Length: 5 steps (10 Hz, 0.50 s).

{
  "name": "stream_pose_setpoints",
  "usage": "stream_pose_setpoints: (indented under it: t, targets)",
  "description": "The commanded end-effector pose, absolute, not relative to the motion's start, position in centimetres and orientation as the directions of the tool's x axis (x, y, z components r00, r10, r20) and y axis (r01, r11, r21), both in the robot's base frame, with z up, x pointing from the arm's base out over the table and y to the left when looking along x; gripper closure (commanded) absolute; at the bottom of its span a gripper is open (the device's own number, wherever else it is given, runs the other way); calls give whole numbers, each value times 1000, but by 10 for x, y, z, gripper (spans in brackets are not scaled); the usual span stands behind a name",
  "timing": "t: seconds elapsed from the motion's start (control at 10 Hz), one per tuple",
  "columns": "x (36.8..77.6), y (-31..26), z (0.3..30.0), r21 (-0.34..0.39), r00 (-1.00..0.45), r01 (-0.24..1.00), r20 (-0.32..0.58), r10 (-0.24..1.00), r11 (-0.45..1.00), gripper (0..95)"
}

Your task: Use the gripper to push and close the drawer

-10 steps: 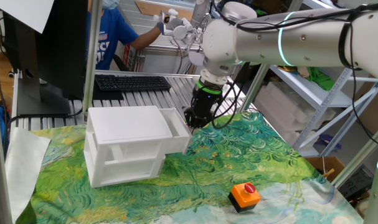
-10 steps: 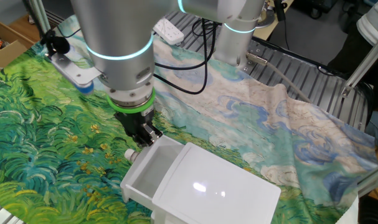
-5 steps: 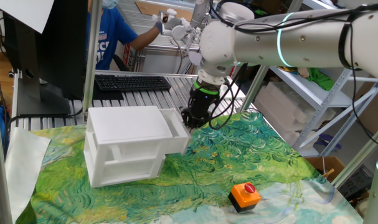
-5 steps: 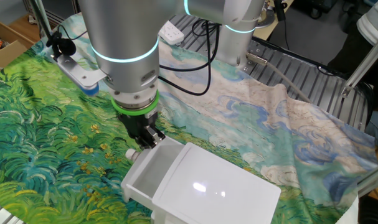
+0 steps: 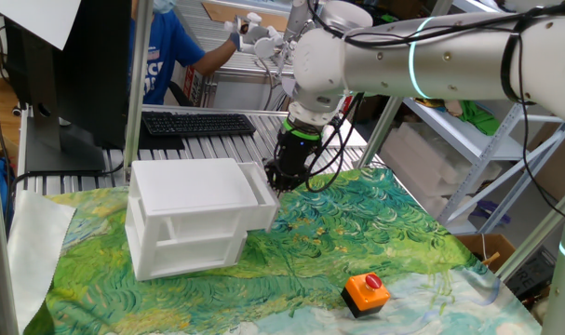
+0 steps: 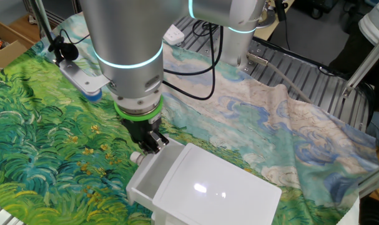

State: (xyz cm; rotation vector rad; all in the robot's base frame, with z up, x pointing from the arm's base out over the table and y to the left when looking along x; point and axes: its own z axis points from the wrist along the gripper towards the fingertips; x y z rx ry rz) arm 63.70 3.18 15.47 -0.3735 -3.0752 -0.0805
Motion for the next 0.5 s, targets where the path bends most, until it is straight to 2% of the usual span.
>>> stream_pose_setpoints:
  t: [0.1, 0.5]
  targets:
    - [634, 37, 151, 47, -968, 251, 42, 249, 967, 950]
    - [633, 51, 157, 41, -961, 274, 44, 272, 961, 950]
